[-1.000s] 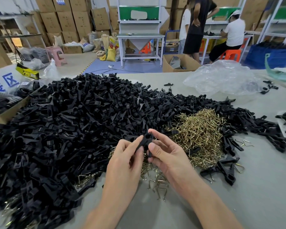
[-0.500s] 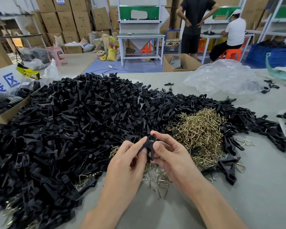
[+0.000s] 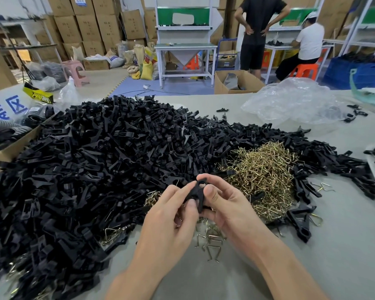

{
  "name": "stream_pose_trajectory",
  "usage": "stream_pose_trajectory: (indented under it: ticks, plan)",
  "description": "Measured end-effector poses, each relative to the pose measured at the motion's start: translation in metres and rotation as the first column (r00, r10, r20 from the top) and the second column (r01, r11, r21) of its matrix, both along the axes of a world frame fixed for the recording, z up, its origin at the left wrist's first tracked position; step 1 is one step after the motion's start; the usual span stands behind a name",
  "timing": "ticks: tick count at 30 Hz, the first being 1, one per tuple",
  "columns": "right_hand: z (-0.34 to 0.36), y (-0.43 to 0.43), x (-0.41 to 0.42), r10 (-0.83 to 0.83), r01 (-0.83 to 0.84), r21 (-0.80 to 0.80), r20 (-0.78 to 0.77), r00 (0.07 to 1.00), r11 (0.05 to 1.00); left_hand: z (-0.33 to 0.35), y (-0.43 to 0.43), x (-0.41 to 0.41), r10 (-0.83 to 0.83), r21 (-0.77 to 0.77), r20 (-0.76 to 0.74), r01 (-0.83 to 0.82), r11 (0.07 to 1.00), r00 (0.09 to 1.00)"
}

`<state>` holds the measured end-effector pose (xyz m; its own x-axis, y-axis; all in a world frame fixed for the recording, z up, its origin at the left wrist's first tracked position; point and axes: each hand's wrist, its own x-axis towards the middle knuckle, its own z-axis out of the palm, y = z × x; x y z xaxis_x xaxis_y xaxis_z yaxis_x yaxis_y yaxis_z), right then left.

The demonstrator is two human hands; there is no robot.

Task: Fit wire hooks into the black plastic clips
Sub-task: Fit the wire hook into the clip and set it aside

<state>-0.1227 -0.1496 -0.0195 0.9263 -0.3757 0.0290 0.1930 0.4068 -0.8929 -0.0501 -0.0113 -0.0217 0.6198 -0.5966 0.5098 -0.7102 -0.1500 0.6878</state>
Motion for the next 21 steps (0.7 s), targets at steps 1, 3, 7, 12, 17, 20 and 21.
stream_pose_trajectory:
  ticks: [1, 3, 7, 12, 17, 20, 21]
  plan:
    - [0.0, 0.0, 0.001, -0.017, 0.016, -0.01, -0.001, 1.0, 1.0, 0.001, 0.001, 0.001, -0.003, 0.009, -0.014, 0.003, 1.0, 1.0]
    - [0.001, 0.001, 0.003, -0.08, 0.079, -0.019, -0.009, 0.997, 0.997, 0.001, 0.003, 0.007, 0.04, 0.035, -0.036, -0.039, 0.999, 0.999]
    - [0.001, -0.004, 0.004, -0.199, 0.201, 0.069, -0.03, 0.979, 0.977, -0.004, 0.009, 0.021, 0.188, 0.246, 0.192, -0.233, 0.941, 0.963]
    - [0.002, -0.006, 0.002, -0.219, 0.216, 0.164, -0.002, 0.976, 0.962, -0.013, 0.006, 0.019, 0.122, 0.43, 0.458, -0.339, 0.837, 0.88]
    - [0.004, -0.009, 0.002, -0.211, 0.203, 0.257, 0.005, 0.977, 0.945, -0.015, 0.004, 0.022, 0.13, 0.426, 0.505, -0.377, 0.822, 0.853]
    - [0.003, -0.009, 0.002, -0.213, 0.208, 0.265, -0.012, 0.977, 0.941, -0.013, 0.002, 0.019, 0.124, 0.431, 0.477, -0.354, 0.83, 0.87]
    - [0.003, -0.009, 0.003, -0.214, 0.211, 0.267, -0.019, 0.977, 0.94, -0.012, 0.002, 0.018, 0.119, 0.424, 0.477, -0.347, 0.836, 0.871]
